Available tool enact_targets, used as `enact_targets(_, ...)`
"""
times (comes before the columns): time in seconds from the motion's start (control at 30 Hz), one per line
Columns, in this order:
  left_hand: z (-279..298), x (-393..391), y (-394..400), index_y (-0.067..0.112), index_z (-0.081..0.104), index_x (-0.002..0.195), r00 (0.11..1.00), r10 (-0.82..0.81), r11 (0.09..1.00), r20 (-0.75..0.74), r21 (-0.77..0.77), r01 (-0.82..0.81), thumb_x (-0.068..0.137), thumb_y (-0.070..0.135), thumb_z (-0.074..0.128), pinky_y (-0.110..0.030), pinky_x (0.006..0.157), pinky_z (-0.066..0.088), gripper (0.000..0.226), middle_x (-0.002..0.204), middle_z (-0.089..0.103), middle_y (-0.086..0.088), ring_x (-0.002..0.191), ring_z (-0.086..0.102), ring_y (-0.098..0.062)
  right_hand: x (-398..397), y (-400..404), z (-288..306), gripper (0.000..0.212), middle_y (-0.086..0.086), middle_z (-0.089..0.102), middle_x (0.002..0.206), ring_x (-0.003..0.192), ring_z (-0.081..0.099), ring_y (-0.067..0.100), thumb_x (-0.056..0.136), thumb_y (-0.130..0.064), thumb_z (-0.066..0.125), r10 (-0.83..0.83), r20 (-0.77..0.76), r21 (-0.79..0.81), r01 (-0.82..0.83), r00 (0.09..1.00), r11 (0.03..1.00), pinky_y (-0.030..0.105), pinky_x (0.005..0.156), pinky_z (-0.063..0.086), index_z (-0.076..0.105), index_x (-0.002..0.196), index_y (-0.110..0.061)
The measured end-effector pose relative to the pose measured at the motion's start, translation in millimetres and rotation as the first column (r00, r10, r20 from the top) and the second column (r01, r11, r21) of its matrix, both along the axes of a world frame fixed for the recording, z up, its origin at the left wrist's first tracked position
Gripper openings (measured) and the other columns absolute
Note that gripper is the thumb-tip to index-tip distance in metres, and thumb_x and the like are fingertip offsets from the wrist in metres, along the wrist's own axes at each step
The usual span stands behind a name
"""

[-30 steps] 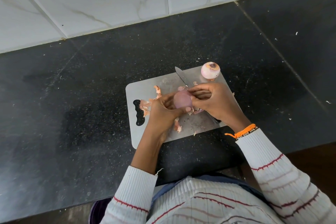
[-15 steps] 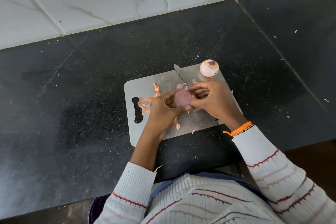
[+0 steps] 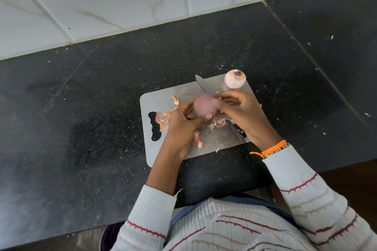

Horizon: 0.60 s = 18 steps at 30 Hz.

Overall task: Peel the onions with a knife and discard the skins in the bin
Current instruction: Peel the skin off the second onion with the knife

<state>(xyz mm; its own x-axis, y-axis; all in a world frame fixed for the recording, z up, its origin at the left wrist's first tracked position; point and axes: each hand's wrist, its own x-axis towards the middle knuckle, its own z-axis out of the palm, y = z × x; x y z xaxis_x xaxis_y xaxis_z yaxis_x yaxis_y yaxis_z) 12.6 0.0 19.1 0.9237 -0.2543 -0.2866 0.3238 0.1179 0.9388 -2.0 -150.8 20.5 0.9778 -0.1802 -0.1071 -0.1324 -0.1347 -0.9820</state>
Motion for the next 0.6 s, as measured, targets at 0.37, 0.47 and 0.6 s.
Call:
enact_targets(0.37,2.1,-1.7,-2.4,0.006,0.056,0.124,1.0,0.012,1.0,-0.007,-0.024,-0.013,0.08,-0.001,0.065,-0.022,0.076,0.055,0.046,0.117,0.063,-0.008,0.091,0.067,-0.009,-0.2,3.8,0.7,0.017,0.003,0.071,0.088,0.082,0.068,0.012,0.085,-0.014,0.065,-0.004,0.195,-0.297,0.063,0.981,0.953,0.033,0.075,0.058,0.072,0.098,-0.006)
enact_targets(0.47,1.3,-1.7,-4.1,0.01,0.063,0.113,0.999,0.039,0.999,-0.016,-0.019,-0.04,0.076,0.003,0.07,-0.029,0.082,0.056,0.039,0.103,0.07,-0.002,0.093,0.067,-0.019,-1.3,6.5,2.9,0.013,0.005,0.072,0.082,0.075,0.067,0.01,0.084,-0.012,0.066,0.0,0.294,-0.374,0.115,0.956,0.92,0.024,0.069,0.056,0.072,0.092,-0.004)
enact_targets(0.6,0.0,-1.6,-3.0,0.011,0.063,0.108,0.999,0.011,0.999,-0.045,-0.045,-0.013,0.078,0.003,0.067,-0.028,0.083,0.056,0.031,0.099,0.071,-0.003,0.096,0.067,-0.023,-1.9,8.8,1.5,0.009,0.007,0.071,0.077,0.068,0.064,0.008,0.082,-0.007,0.067,0.015,0.36,-0.438,0.154,0.933,0.886,0.017,0.065,0.054,0.072,0.087,-0.002)
